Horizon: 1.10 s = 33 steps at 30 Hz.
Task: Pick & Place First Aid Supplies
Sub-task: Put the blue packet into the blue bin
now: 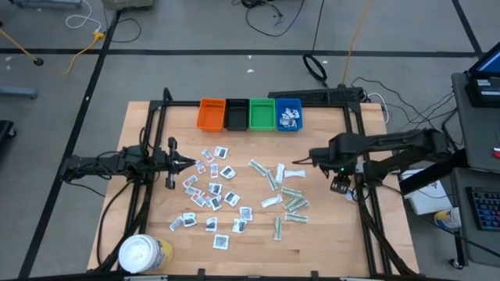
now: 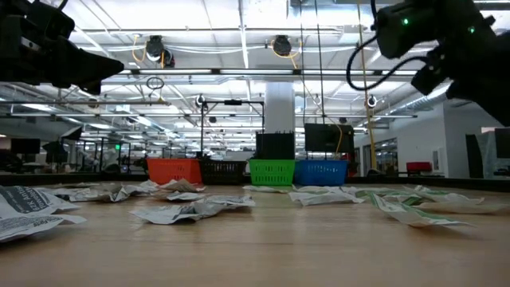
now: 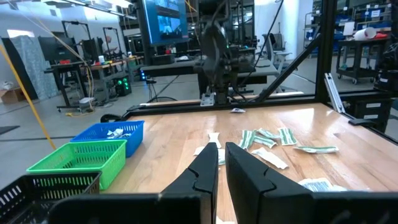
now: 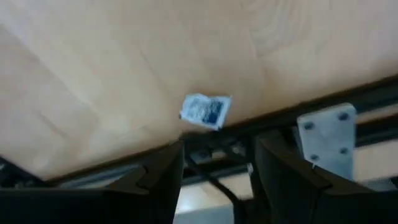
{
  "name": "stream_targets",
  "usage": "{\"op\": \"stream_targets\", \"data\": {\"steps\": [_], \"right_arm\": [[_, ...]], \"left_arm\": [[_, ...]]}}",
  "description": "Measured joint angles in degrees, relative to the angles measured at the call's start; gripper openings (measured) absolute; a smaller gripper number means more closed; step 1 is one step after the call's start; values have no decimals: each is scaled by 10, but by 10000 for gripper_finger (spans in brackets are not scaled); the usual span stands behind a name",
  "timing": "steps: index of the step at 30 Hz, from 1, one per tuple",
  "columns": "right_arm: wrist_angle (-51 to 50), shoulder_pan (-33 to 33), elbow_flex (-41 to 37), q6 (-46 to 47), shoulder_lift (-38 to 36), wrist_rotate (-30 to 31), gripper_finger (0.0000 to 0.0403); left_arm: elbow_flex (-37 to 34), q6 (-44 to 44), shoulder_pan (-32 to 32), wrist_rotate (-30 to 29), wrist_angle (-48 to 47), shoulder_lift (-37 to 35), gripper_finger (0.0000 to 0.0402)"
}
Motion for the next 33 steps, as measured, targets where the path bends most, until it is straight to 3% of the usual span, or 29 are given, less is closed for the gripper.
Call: {"op": "stream_targets", "data": {"steps": [8, 22, 33], "right_arm": [[76, 30, -63, 34, 58, -29, 196], [145, 65, -103, 16, 157, -31, 196], [206, 65, -146, 153, 157, -90, 196]], "left_arm": [[0, 0, 0, 0, 0, 0, 37], [0, 0, 0, 0, 0, 0, 37], [0, 0, 0, 0, 0, 0, 37]]}}
